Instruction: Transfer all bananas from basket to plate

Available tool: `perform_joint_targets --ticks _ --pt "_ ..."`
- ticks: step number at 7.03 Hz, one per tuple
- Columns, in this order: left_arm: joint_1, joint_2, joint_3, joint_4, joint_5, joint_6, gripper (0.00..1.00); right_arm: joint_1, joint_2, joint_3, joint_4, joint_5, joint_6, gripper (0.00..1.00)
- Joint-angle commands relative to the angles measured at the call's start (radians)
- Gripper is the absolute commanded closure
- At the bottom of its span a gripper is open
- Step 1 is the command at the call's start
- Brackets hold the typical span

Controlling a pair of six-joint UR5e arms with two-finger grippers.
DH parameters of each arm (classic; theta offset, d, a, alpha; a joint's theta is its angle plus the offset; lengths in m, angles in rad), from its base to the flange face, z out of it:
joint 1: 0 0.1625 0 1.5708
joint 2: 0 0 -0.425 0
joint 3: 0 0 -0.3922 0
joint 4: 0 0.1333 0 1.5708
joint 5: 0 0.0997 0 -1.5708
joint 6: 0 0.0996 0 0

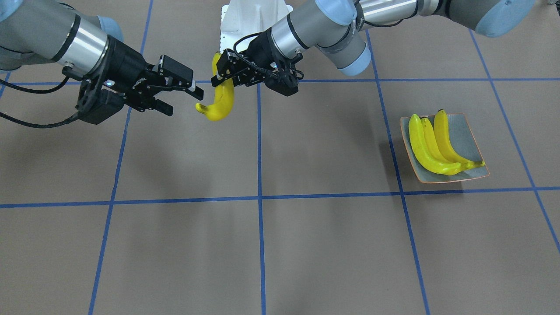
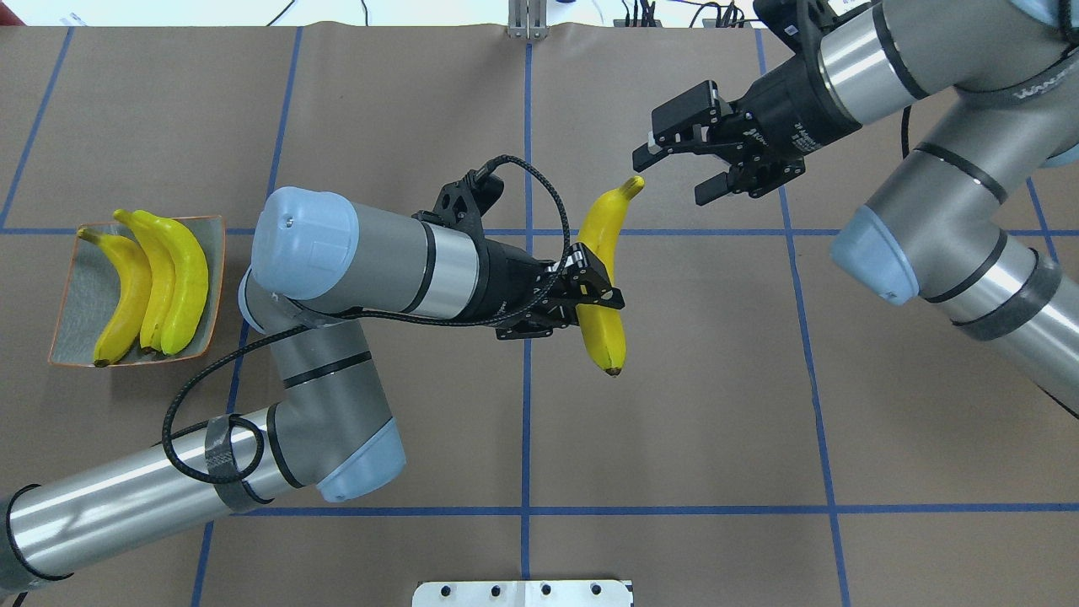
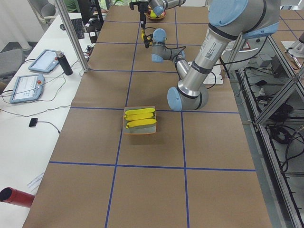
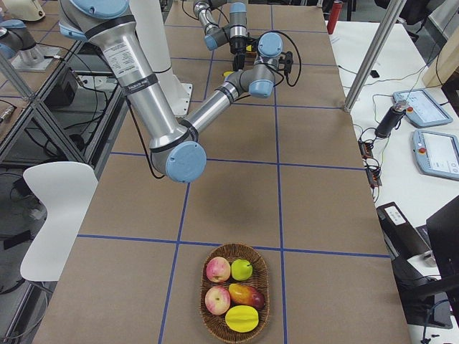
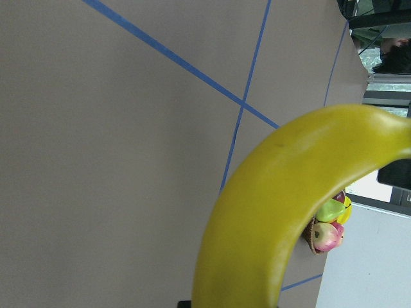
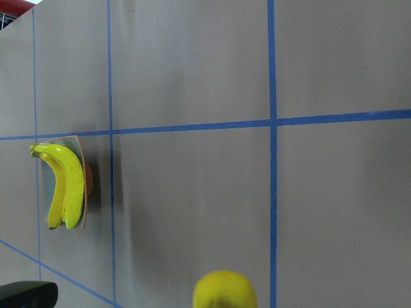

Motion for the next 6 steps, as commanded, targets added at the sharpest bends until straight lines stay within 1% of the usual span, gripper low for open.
perform_joint_targets --ticks 1,2,3,4,5,6 --pt "-0.054 0.081 -0.006 0.001 -0.024 0.064 1.00 0.112 -0.022 -0.001 -0.001 0.130 0.001 0.00" --pt "-0.112 0.120 -0.009 0.000 -0.117 0.119 1.00 0.148 -0.045 -0.004 -0.001 0.146 -0.004 0.00" --pt "-0.220 0.164 -0.018 -0.002 -0.275 0.183 1.00 0.174 -0.074 -0.004 -0.004 0.144 -0.013 0.00" --pt "-0.308 0.208 -0.017 0.000 -0.381 0.328 1.00 0.194 -0.100 -0.013 -0.003 0.132 -0.031 0.00" --pt "-0.338 0.282 -0.026 -0.002 -0.390 0.512 1.00 0.205 -0.123 -0.032 -0.004 0.120 -0.107 0.00" --pt "-0.371 0.327 -0.032 0.003 -0.378 0.632 1.00 0.211 -0.139 -0.047 -0.007 0.094 -0.148 0.00"
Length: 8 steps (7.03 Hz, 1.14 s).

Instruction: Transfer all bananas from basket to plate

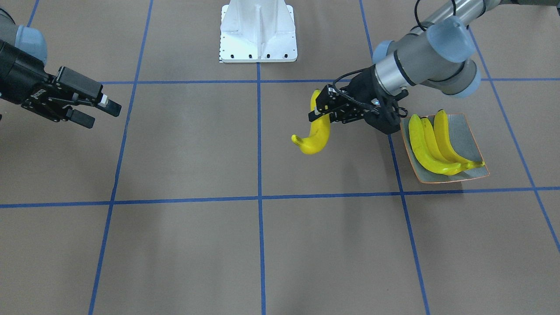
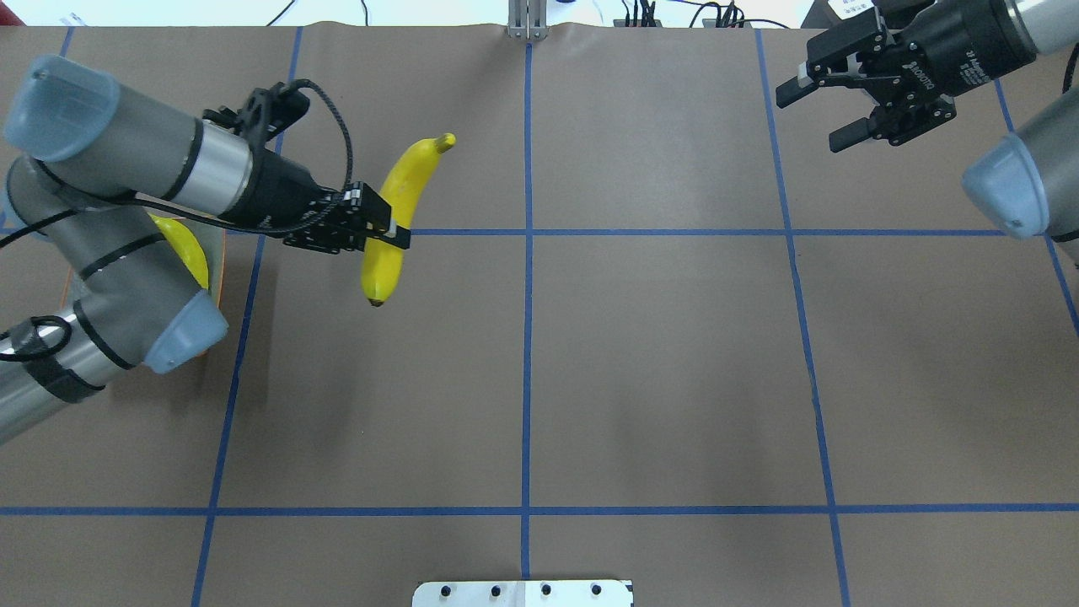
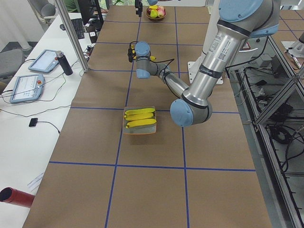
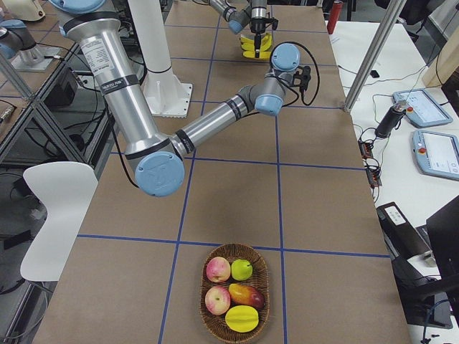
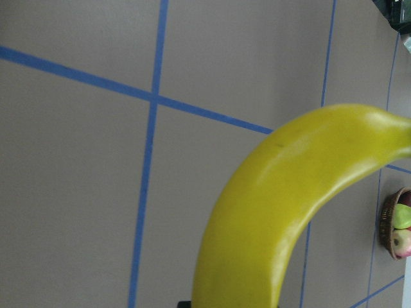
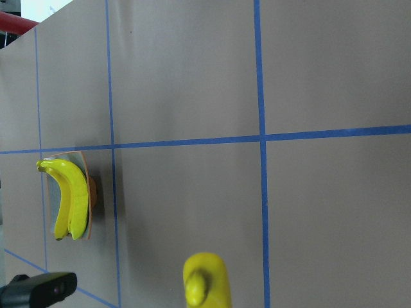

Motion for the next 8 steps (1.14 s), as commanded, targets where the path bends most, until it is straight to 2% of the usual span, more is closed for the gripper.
perform_joint_targets --ticks 1,2,4,6,7,8 --pt "-0.080 0.136 -0.023 0.003 0.003 0.341 1.00 0.012 -0.037 -0.031 -0.003 -0.049 -0.087 0.00" --pt "-0.092 0.238 -0.040 0.003 0.049 0.511 1.00 0.003 -0.060 -0.032 -0.003 -0.069 -0.104 0.00" --pt "-0.100 0.293 -0.046 0.008 0.068 0.658 1.00 -0.019 -0.106 -0.032 -0.004 -0.154 -0.130 0.01" --pt "-0.140 0.350 -0.060 0.032 0.068 0.828 1.00 -0.042 -0.155 -0.020 -0.004 -0.385 -0.258 0.01" --pt "-0.164 0.351 -0.075 0.111 0.069 0.915 1.00 -0.051 -0.185 -0.025 -0.048 -0.435 -0.396 0.01" --pt "-0.207 0.353 -0.118 0.249 0.075 1.045 1.00 -0.030 -0.189 -0.019 -0.181 -0.445 -0.560 0.01"
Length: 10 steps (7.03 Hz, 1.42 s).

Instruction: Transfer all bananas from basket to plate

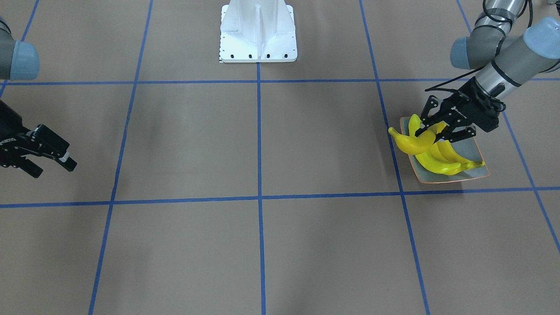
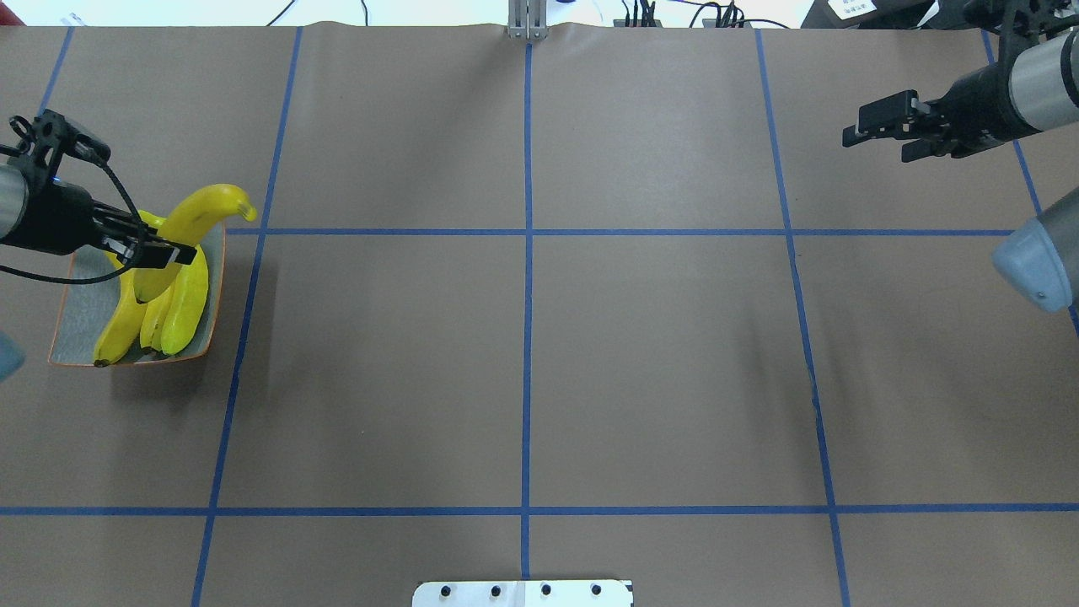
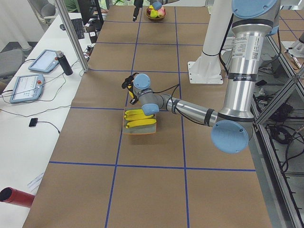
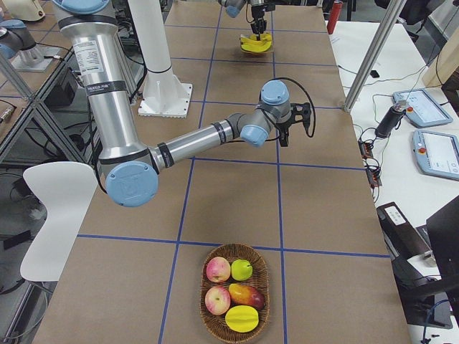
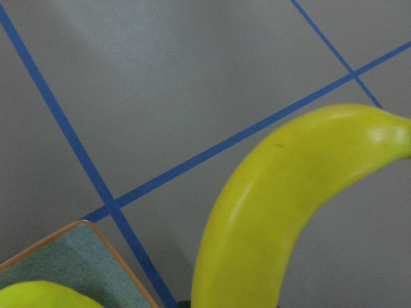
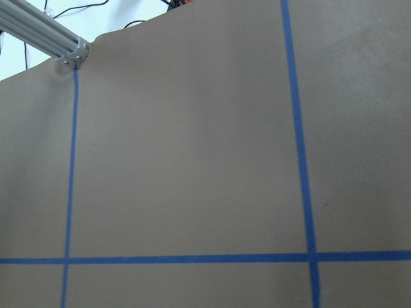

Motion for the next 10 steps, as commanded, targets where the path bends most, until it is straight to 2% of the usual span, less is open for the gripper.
perform_joint_targets --ticks 1,3,4,5,10 --pt "-0.072 0.010 -0.068 0.244 0.049 0.268 1.00 0.029 -0.017 0.004 -0.182 -0.039 -0.254 0.01" --pt "-0.080 0.092 -0.085 0.274 0.100 0.317 1.00 0.045 -0.016 0.003 -0.322 -0.037 -0.383 0.01" --pt "-0.072 0.115 -0.085 0.274 0.102 0.317 1.00 0.043 -0.023 -0.002 -0.333 -0.034 -0.393 0.01" --pt "-0.061 0.128 -0.087 0.274 0.143 0.317 1.00 0.045 -0.031 0.003 -0.330 -0.023 -0.394 0.01" --pt "0.049 0.126 -0.084 0.275 0.202 0.301 1.00 0.043 -0.034 -0.006 -0.329 -0.022 -0.394 0.01"
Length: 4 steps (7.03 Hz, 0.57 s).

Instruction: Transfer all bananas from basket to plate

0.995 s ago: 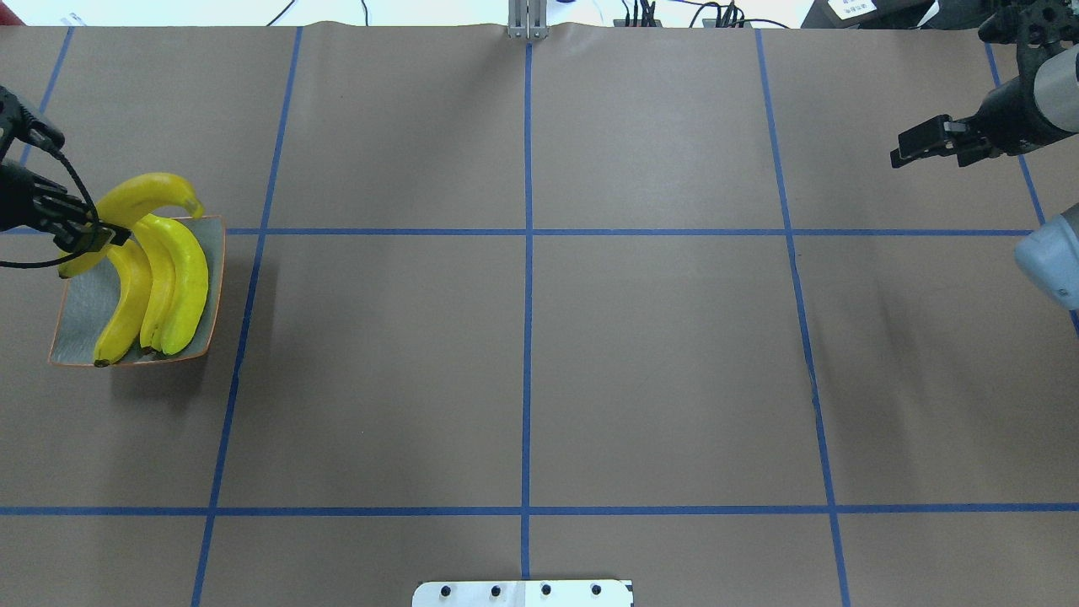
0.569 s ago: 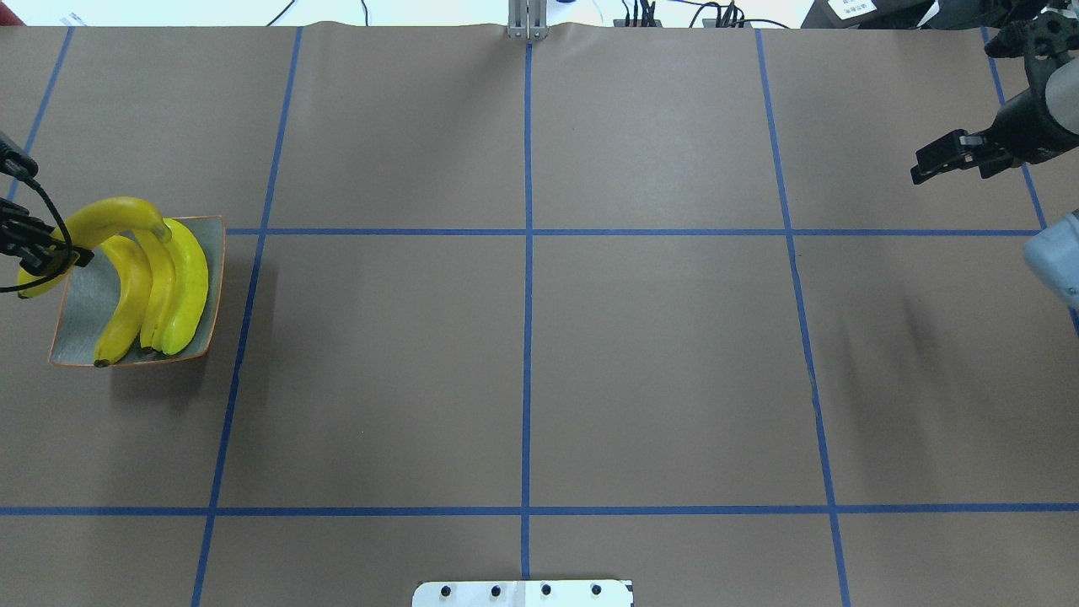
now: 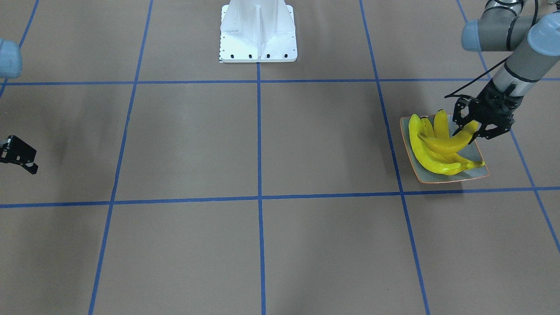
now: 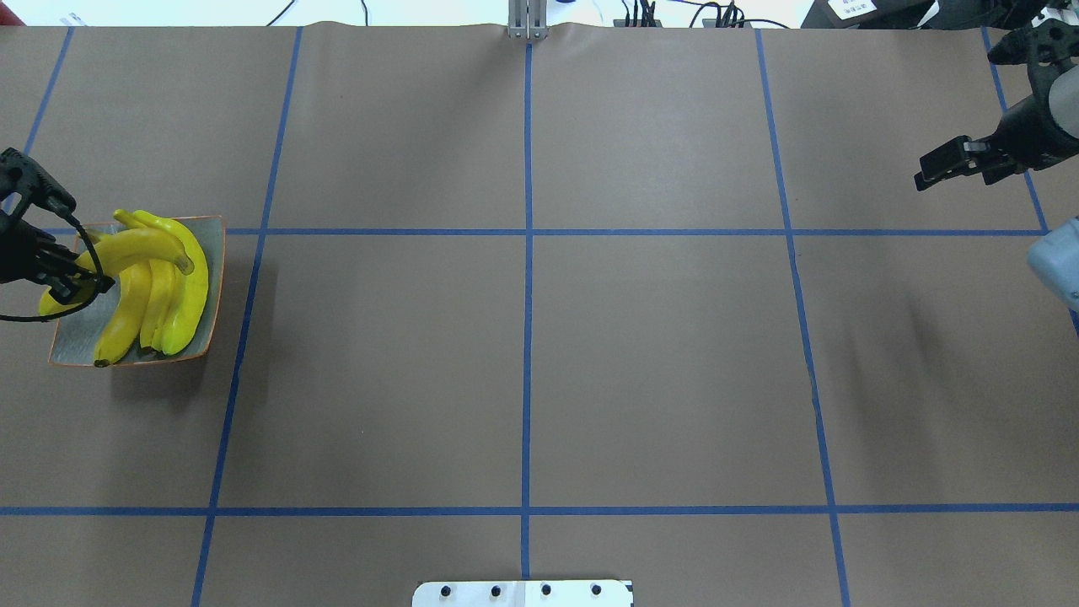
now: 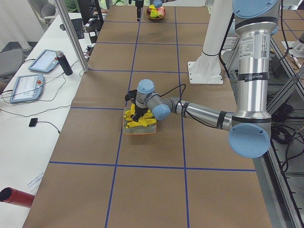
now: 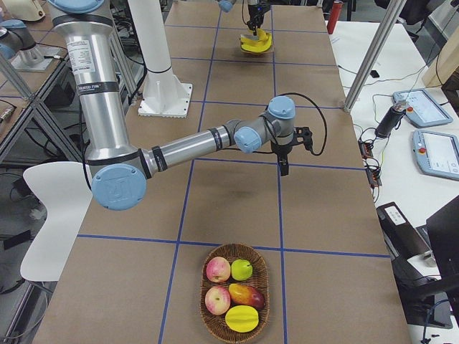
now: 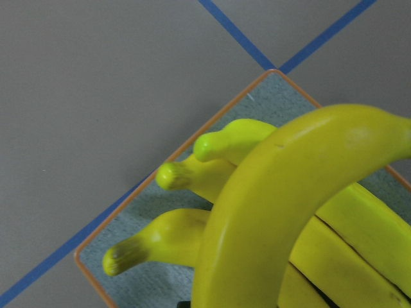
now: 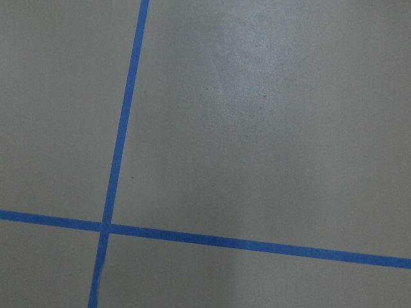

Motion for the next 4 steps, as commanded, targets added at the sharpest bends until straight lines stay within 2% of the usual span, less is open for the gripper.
perform_joint_targets --ticks 1,4 --pt "0.019 -0.001 0.002 0.000 0.011 -0.003 1.00 -0.002 0.003 -0.011 0.004 0.000 -0.001 0.01" --pt "0.021 -0.004 0.024 0.000 0.011 -0.001 1.00 -0.002 0.005 -0.027 0.007 -0.003 -0.001 0.01"
